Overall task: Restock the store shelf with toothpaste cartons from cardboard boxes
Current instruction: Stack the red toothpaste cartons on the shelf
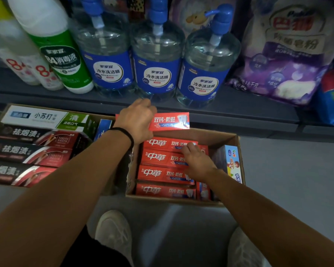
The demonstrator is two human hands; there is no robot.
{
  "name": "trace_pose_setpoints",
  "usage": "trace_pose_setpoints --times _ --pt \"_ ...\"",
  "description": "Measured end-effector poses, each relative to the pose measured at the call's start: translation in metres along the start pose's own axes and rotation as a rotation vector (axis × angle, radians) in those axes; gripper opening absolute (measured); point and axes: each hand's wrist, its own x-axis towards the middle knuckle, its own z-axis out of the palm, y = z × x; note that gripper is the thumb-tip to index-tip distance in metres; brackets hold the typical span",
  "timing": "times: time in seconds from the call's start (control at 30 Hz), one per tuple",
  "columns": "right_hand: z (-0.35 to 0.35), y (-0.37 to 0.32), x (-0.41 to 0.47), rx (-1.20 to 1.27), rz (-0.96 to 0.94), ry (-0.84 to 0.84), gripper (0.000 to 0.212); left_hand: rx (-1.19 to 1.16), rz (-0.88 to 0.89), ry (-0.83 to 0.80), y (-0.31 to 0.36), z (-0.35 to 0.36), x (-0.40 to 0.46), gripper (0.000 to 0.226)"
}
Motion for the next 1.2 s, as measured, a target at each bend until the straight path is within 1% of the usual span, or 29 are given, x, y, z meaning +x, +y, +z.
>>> trace_pose_setpoints --times 0.07,0.13,0.27,0.43,0.63,0.73,0.87,1.0,1.07,1.2 --pt "0.001 0.002 0.003 -0.013 0.017 0.007 0.08 -0.006 -0.003 -0.002 0.0 0.001 0.001 0.052" --pt "0.002 0.002 0.005 -0.077 0.01 -0.003 0.081 -0.012 -0.004 -0.01 0.0 0.001 0.001 0.052" --pt "0.005 0.001 0.005 -0.139 -0.004 -0.015 0.077 -0.005 -0.002 -0.024 0.0 0.003 0.001 0.054" --pt "-0.002 -0.002 0.001 -0.103 -0.01 -0.063 0.072 0.007 -0.001 -0.012 -0.001 -0.001 -0.001 0.056" --pt "-0.041 -0.004 -0.027 -0.097 0.001 -0.019 0.064 0.056 0.014 0.045 0.009 -0.036 -0.018 0.048" --pt "-0.077 -0.006 -0.048 -0.174 -0.006 0.027 0.056 0.077 0.026 0.095 0.02 -0.067 -0.031 0.048" --pt "-0.133 -0.013 -0.09 -0.203 -0.022 0.16 0.05 0.112 0.028 0.151 0.04 -0.116 -0.055 0.049" --pt "-0.186 -0.02 -0.14 -0.211 -0.033 0.295 0.051 0.144 0.028 0.226 0.064 -0.165 -0.082 0.046" --pt "-0.21 -0.021 -0.164 -0.248 -0.038 0.358 0.046 0.156 0.033 0.256 0.076 -0.19 -0.095 0.046" --pt "-0.255 -0.024 -0.21 -0.321 -0.015 0.442 0.048 0.17 0.043 0.346 0.095 -0.238 -0.117 0.045"
